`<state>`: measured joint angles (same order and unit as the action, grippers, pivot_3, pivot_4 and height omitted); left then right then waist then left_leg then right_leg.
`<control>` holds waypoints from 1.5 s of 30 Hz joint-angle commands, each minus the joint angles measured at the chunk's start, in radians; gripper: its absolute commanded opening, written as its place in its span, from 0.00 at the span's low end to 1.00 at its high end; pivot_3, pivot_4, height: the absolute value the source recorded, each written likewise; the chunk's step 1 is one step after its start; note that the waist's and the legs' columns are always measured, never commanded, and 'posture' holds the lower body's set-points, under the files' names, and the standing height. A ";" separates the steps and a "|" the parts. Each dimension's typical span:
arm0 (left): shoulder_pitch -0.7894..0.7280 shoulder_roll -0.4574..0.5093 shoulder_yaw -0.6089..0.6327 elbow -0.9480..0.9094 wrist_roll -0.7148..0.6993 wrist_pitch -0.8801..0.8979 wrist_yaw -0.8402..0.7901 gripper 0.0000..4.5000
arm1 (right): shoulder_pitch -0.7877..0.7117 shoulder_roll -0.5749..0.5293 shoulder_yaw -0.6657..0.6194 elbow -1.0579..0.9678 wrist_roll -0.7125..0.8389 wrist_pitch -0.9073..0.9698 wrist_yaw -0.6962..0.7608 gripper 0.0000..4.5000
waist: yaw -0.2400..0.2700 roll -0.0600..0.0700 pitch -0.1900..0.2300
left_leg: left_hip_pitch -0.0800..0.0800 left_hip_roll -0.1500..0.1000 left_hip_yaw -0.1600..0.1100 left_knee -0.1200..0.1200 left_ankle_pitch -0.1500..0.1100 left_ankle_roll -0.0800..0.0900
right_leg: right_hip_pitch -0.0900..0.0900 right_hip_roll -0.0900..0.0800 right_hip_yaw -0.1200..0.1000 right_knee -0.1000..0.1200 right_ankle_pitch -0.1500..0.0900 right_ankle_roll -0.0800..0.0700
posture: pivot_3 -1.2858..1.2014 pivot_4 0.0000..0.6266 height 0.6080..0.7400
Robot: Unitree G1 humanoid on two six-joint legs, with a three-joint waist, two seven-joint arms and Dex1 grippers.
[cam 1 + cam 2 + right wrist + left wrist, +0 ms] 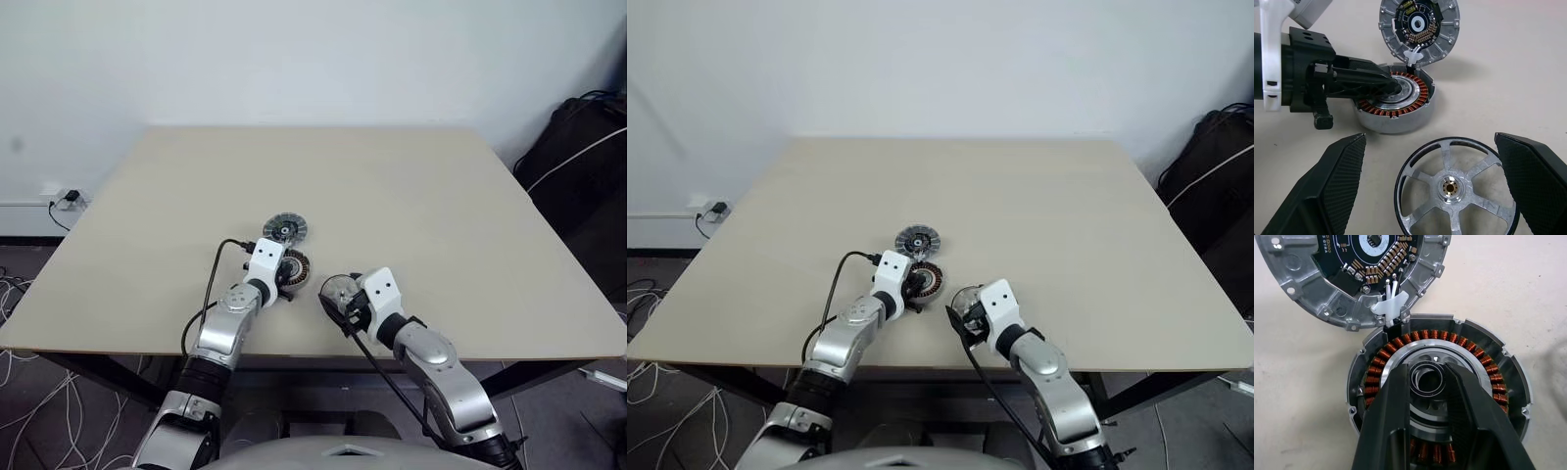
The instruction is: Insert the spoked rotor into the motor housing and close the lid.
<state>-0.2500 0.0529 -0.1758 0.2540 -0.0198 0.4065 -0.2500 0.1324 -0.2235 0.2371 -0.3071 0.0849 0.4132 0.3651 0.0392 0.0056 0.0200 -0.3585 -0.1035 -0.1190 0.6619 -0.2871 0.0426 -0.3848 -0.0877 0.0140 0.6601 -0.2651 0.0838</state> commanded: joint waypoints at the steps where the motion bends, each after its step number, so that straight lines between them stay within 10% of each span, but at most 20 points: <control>1: -0.022 -0.011 -0.002 0.013 0.002 -0.017 -0.005 0.15 | -0.019 0.005 -0.007 -0.017 0.003 -0.022 -0.002 1.00 | 0.000 0.000 0.000 | 0.000 0.000 0.000 0.000 0.000 0.000 | 0.000 0.000 0.000 0.000 0.000 0.000 | 0.52 0.00 1.00; 3: -0.023 -0.014 0.001 0.015 -0.001 -0.020 -0.007 0.15 | -0.018 0.006 -0.008 -0.018 0.003 -0.022 -0.003 1.00 | 0.000 0.000 0.000 | 0.000 0.000 0.000 0.000 0.000 0.000 | 0.000 0.000 0.000 0.000 0.000 0.000 | 0.52 0.00 1.00; 10: -0.001 -0.014 -0.002 -0.037 0.009 -0.035 -0.002 0.74 | -0.018 0.008 -0.007 -0.021 0.003 -0.021 -0.005 1.00 | -0.004 0.000 0.000 | 0.000 0.000 0.000 0.000 0.000 0.000 | 0.000 0.000 0.000 0.000 0.000 0.000 | 0.52 0.00 1.00; 14: 0.067 -0.013 0.008 -0.163 -0.022 -0.050 -0.014 0.74 | -0.020 0.008 -0.008 -0.030 0.012 -0.015 0.001 1.00 | -0.006 0.000 0.000 | 0.000 0.000 0.000 0.000 0.000 0.000 | -0.001 0.000 0.000 0.000 0.000 0.000 | 0.52 0.00 1.00; 19: 0.195 -0.003 0.008 -0.348 -0.050 -0.035 -0.028 0.44 | -0.026 0.007 -0.006 -0.034 0.020 -0.005 0.011 1.00 | -0.003 0.000 0.000 | -0.001 0.000 0.000 0.000 0.001 -0.002 | -0.001 0.000 0.002 0.000 0.000 0.000 | 0.52 0.00 1.00; 25: 0.374 0.041 0.021 -0.528 -0.059 -0.052 -0.025 0.00 | -0.055 0.021 -0.003 -0.036 0.050 0.024 0.029 0.63 | -0.003 0.001 0.000 | -0.001 0.000 0.000 0.000 -0.002 0.001 | -0.001 0.000 0.002 0.000 0.000 -0.001 | 0.52 0.00 1.00; 34: 0.594 0.077 0.033 -0.620 -0.047 -0.154 -0.009 0.00 | -0.219 0.071 0.050 0.055 0.040 0.152 0.025 0.01 | -0.003 0.002 0.000 | -0.001 0.001 0.001 0.000 -0.003 -0.001 | -0.001 0.001 0.001 0.000 0.001 -0.002 | 0.52 0.00 1.00; 45: 0.659 0.050 0.005 -0.578 0.054 -0.391 0.098 0.00 | -0.439 0.163 0.145 0.293 -0.032 0.188 0.003 0.01 | -0.003 0.003 0.000 | -0.001 0.001 0.001 -0.001 -0.003 -0.002 | -0.002 0.001 0.001 0.000 0.001 -0.003 | 0.52 0.00 1.00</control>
<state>0.4117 0.1087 -0.1625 -0.3143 0.0217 0.0621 -0.1612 -0.2704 -0.0738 0.3761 -0.0261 0.0628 0.6195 0.3708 0.0363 0.0087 0.0204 -0.3593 -0.1028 -0.1176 0.6607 -0.2905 0.0407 -0.3873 -0.0871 0.0152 0.6601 -0.2639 0.0812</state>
